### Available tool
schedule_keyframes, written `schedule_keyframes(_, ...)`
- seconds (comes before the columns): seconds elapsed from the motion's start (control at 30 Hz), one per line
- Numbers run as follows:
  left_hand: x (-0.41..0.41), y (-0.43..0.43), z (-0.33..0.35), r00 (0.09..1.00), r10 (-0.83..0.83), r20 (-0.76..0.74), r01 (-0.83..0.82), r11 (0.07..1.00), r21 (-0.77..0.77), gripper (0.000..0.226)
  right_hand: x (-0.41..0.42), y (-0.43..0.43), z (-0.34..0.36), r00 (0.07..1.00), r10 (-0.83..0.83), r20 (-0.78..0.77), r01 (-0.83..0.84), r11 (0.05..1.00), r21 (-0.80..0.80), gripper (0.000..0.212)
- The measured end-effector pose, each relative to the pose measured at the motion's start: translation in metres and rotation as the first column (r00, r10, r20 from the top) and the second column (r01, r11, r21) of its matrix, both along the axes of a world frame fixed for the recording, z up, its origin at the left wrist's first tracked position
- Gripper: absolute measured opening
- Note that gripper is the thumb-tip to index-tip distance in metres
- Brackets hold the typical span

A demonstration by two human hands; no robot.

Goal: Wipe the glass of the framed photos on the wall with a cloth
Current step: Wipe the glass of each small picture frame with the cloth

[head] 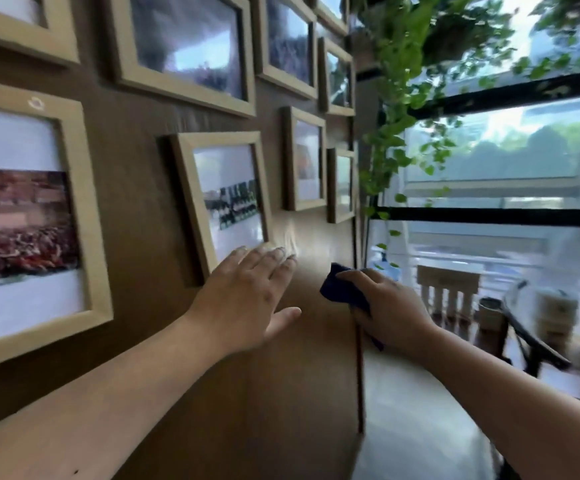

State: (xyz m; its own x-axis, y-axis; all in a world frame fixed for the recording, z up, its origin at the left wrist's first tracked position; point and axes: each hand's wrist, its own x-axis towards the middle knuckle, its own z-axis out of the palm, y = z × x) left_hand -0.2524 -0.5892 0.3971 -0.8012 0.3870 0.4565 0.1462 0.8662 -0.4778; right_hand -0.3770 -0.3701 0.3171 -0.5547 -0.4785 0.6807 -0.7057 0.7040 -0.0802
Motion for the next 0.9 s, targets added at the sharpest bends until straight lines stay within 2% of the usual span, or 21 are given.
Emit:
schedule_keyframes(0.2,0.001,-0.025,0.046,0.980,0.174,-0.099,-0.178,0.983,-0.036,0.073,-0.044,-0.047,0.044,0.977,0.195,-0.084,-0.203,0.973,-0.110,0.054)
schedule_keyframes(0.33,0.003,-0.036,0.086,0.943,0.263,-0.202,-0.281,0.957,-0.066,0.072,-0.058,-0.082,0.078,0.944,0.313,-0.106,-0.329,0.915,-0.234,0.052)
schedule_keyframes(0.53,-0.009,-0.052,0.122,0.870,0.403,-0.284,-0.447,0.888,-0.110,0.075,-0.060,-0.133,0.121,0.899,0.397,-0.188,-0.438,0.839,-0.323,0.053)
schedule_keyframes(0.67,-0.028,-0.064,0.125,0.842,0.440,-0.312,-0.488,0.868,-0.091,0.078,-0.056,-0.165,0.141,0.889,0.386,-0.246,-0.453,0.823,-0.344,0.052)
schedule_keyframes(0.9,-0.048,-0.082,0.116,0.795,0.491,-0.357,-0.556,0.825,-0.104,0.095,-0.060,-0.196,0.141,0.834,0.444,-0.327,-0.533,0.801,-0.272,0.052)
